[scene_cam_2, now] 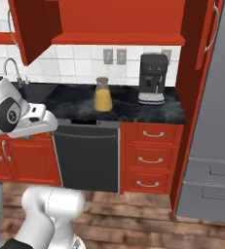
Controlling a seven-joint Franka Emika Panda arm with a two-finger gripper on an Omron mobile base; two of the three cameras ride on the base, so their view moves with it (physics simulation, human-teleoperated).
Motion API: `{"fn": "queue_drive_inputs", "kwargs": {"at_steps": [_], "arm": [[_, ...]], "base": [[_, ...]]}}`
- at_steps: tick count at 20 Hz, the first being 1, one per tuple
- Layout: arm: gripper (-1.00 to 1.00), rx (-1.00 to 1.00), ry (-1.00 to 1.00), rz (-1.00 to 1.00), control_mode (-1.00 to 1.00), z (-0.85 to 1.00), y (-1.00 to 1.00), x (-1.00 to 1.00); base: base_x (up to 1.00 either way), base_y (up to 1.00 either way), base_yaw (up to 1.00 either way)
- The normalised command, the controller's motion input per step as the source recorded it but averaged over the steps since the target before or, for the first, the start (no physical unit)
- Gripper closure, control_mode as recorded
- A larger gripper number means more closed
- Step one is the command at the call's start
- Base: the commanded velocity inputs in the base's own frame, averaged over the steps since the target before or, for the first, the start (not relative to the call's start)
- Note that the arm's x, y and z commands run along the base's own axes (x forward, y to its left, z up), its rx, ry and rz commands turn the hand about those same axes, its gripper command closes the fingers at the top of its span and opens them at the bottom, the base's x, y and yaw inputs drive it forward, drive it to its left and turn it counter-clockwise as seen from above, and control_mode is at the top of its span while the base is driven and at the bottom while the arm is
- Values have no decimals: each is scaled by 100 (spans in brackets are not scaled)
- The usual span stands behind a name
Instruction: There is a tray on the dining counter. Grab the cup, mug, and pitcher and place them on the tray. The pitcher may be placed next to the tray if it cannot fit the tray.
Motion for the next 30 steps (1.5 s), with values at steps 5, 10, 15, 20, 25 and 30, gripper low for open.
{"fn": "queue_drive_inputs", "kwargs": {"at_steps": [5, 10, 15, 20, 25, 30], "arm": [[-100, 0, 0, 0, 100, 0, 0, 0], [-100, 0, 0, 0, 100, 0, 0, 0], [-100, 0, 0, 0, 100, 0, 0, 0], [-100, 0, 0, 0, 100, 0, 0, 0], [-100, 0, 0, 0, 100, 0, 0, 0], [-100, 10, 4, -4, -100, 0, 24, 0]], "base": [[95, -32, -1], [79, -32, -6], [64, -15, -16], [59, 0, -17], [49, 0, -14], [2, 0, -2]]}}
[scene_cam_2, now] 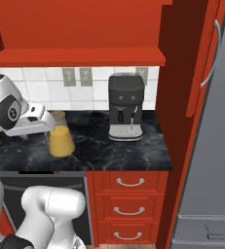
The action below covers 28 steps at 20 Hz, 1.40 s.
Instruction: There is a tray on the dining counter. Grab the cup, mug, and pitcher and place them on the tray. The pitcher may be placed next to the tray if it cannot fit the tray.
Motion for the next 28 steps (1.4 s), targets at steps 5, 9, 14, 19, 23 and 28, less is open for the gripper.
{"fn": "queue_drive_inputs", "kwargs": {"at_steps": [5, 9, 14, 19, 23, 28], "arm": [[-100, 11, 4, -9, -100, 0, 77, 8], [-100, 5, 3, -15, -100, 0, 59, 54], [-100, 0, 0, -23, -100, -6, 16, 80], [-100, 0, 2, -18, -100, -22, 0, 78], [-100, 0, 4, -12, -100, -42, 0, 62], [-100, 0, 2, -2, -100, -42, 0, 50]], "base": [[0, 0, 0], [0, 0, 0], [0, 0, 0], [0, 0, 0], [0, 0, 0], [0, 0, 0]]}}
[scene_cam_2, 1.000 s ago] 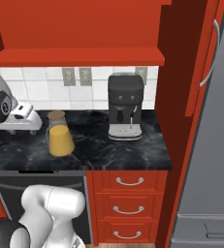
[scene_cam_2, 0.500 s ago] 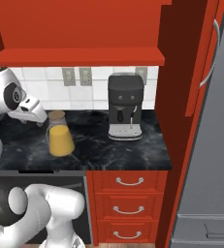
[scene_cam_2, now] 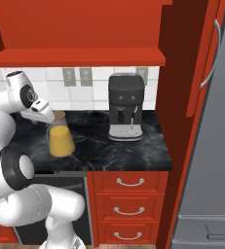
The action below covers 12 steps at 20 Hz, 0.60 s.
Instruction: There is a tray on the dining counter. Grab the cup, mug, and pitcher and place them on the tray. The pitcher may be placed next to the tray if it cannot fit the tray.
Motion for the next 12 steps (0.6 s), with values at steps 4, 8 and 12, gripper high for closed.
{"fn": "queue_drive_inputs", "kwargs": {"at_steps": [4, 8, 12], "arm": [[-100, 0, 1, 0, -100, -43, 0, 46], [-100, 0, 0, 0, -100, -46, 4, 29], [-100, 0, 0, 0, -100, -45, 8, 18]], "base": [[0, 0, 0], [0, 0, 0], [0, 0, 0]]}}
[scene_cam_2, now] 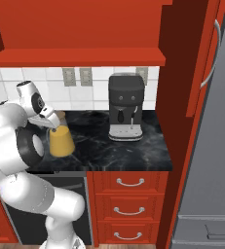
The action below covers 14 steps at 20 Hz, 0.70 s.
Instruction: There is a tray on the dining counter. Grab the cup, mug, and pitcher and place them on the tray. The pitcher may be placed next to the tray if it cannot fit the tray.
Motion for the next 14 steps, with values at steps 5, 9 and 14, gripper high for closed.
{"fn": "queue_drive_inputs", "kwargs": {"at_steps": [5, 9, 14], "arm": [[-100, 0, 0, 0, -100, -38, 14, 5], [-100, 0, -1, 0, -100, -27, 1, 1], [-100, 0, -1, 0, -100, -18, -1, 9]], "base": [[0, 0, 0], [0, 0, 0], [0, 0, 0]]}}
